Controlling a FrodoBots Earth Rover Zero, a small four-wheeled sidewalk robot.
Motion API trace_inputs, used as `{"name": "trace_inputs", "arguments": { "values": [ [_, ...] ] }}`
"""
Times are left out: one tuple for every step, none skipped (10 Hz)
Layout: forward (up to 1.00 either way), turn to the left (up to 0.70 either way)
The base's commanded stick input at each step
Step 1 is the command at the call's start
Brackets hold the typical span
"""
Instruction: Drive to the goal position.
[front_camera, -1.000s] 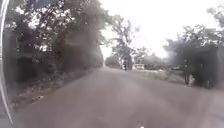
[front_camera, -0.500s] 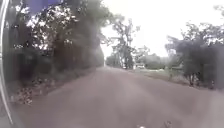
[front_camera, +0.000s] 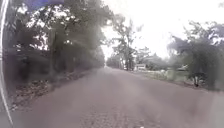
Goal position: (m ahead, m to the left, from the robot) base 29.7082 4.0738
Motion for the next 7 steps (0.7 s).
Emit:
{"name": "trace_inputs", "arguments": {
  "values": [
    [0.7,0.01],
    [0.7,0.01],
    [0.7,0.01],
    [0.7,0.01],
    [0.7,0.01],
    [0.7,0.01],
    [0.7,0.01]
  ]
}}
